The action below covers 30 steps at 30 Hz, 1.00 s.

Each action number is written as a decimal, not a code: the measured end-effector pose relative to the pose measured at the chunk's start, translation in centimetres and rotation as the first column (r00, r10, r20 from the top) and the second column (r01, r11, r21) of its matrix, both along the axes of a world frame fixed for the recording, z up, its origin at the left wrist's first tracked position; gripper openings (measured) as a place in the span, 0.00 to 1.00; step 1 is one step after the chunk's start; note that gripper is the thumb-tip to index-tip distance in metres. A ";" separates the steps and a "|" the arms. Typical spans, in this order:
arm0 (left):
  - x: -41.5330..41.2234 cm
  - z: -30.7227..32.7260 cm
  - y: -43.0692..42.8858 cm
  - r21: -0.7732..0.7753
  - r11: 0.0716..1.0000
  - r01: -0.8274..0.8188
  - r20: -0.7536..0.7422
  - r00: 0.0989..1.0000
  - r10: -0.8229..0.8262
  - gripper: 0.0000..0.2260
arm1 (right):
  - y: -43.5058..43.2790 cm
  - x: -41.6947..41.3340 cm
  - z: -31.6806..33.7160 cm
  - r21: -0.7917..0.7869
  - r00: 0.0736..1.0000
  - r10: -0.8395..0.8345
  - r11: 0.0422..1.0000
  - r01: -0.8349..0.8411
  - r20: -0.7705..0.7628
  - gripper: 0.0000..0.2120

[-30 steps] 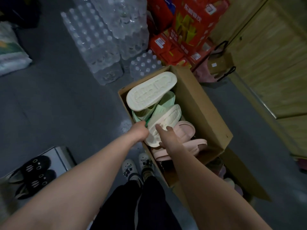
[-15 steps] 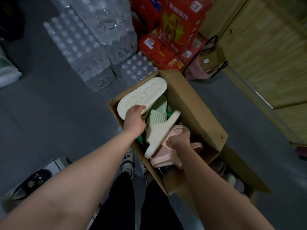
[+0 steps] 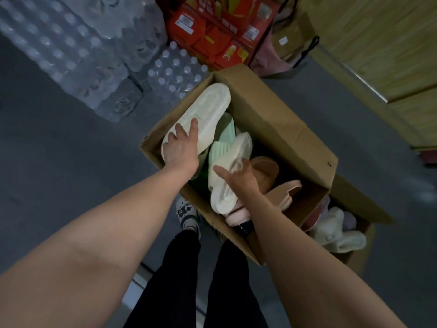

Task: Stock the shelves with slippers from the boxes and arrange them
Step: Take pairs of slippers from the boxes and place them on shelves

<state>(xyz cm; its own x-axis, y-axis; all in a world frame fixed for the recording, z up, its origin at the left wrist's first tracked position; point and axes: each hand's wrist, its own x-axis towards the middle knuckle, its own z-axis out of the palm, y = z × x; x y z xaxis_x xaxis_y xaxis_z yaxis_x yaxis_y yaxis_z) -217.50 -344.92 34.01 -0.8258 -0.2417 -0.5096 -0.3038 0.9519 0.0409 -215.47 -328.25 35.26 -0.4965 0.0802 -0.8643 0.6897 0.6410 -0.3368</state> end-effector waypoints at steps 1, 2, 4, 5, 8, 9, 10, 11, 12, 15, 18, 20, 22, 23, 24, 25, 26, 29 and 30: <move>0.1 0.2 0.0 0.020 1.000 0.017 -0.018 1.000 -0.017 0.45 | -0.6 -0.1 -0.1 0.016 0.998 0.043 0.999 -0.044 0.036 0.56; 0.2 0.5 -0.2 0.048 0.998 0.038 -0.036 0.999 -0.036 0.45 | -1.1 0.0 -0.1 0.018 0.996 0.070 0.997 -0.071 0.054 0.60; 0.4 1.3 -0.7 0.117 0.991 0.062 -0.062 0.997 -0.055 0.46 | -1.8 0.2 0.1 0.030 0.992 0.120 0.992 -0.121 0.035 0.64; 0.5 1.8 -1.0 0.155 0.986 0.055 -0.073 0.996 -0.044 0.45 | -2.0 0.5 0.2 0.057 0.987 0.159 0.986 -0.159 0.013 0.65; 0.8 3.1 -1.8 0.299 0.953 -0.036 -0.118 0.990 0.075 0.45 | -2.0 1.2 0.8 0.117 0.983 0.175 0.979 -0.169 -0.045 0.61; 1.0 3.6 -1.9 0.357 0.932 -0.066 -0.119 0.986 0.116 0.45 | -1.8 1.4 1.2 0.126 0.987 0.147 0.982 -0.138 -0.068 0.59; 1.3 4.0 -1.9 0.409 0.909 -0.082 -0.113 0.984 0.139 0.45 | -1.6 1.4 1.8 0.138 0.989 0.116 0.985 -0.104 -0.087 0.57; 1.6 4.2 -1.8 0.454 0.887 -0.086 -0.105 0.983 0.149 0.44 | -1.3 1.5 2.6 0.149 0.988 0.090 0.986 -0.071 -0.124 0.54; 2.0 4.3 -1.7 0.497 0.864 -0.082 -0.101 0.983 0.151 0.44 | -0.8 1.7 3.4 0.152 0.985 0.059 0.988 -0.034 -0.163 0.51; 3.2 4.8 -1.3 0.589 0.805 -0.073 -0.095 0.983 0.159 0.41 | 1.4 2.2 5.2 0.119 0.969 -0.062 0.989 0.093 -0.241 0.39; 3.9 5.7 -0.4 0.661 0.698 -0.277 -0.008 0.927 0.376 0.33 | 3.5 2.1 6.6 -0.018 0.926 -0.327 0.944 0.330 -0.186 0.28; 4.1 6.4 0.4 0.720 0.517 -0.463 0.129 0.822 0.555 0.30 | 4.1 1.8 7.7 -0.121 0.858 -0.504 0.862 0.492 -0.102 0.27; 4.3 6.8 1.5 0.756 0.377 -0.536 0.230 0.756 0.613 0.26 | 4.6 1.8 8.1 -0.154 0.822 -0.567 0.818 0.554 -0.054 0.30; 4.4 7.0 2.0 0.774 0.319 -0.546 0.262 0.736 0.624 0.23 | 4.8 1.9 8.2 -0.163 0.816 -0.577 0.808 0.565 -0.028 0.32; 4.4 7.2 2.6 0.787 0.253 -0.562 0.302 0.710 0.636 0.20 | 5.1 2.0 8.1 -0.174 0.810 -0.587 0.797 0.578 -0.002 0.33; 4.4 7.3 3.2 0.788 0.174 -0.590 0.360 0.671 0.648 0.18 | 5.2 2.1 8.2 -0.173 0.818 -0.575 0.804 0.569 0.019 0.31; 4.4 7.4 3.7 0.776 0.095 -0.623 0.423 0.627 0.654 0.17 | 5.3 2.3 8.6 -0.159 0.850 -0.526 0.836 0.525 0.036 0.28; 4.4 7.2 5.0 0.730 0.012 -0.684 0.527 0.574 0.627 0.16 | 6.6 2.3 8.7 -0.070 0.942 -0.334 0.940 0.333 -0.007 0.18; 4.5 7.0 5.4 0.733 0.036 -0.679 0.520 0.594 0.614 0.17 | 6.8 2.3 8.6 -0.096 0.930 -0.368 0.926 0.365 -0.019 0.17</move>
<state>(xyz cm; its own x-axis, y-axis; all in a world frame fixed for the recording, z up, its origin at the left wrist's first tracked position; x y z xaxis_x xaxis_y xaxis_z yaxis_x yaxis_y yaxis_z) -212.99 -339.49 41.01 -0.5459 -0.1145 -0.8300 -0.8093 -0.1842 0.5577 -213.16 -321.43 43.83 -0.4781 0.1858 -0.8584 0.8571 0.3119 -0.4099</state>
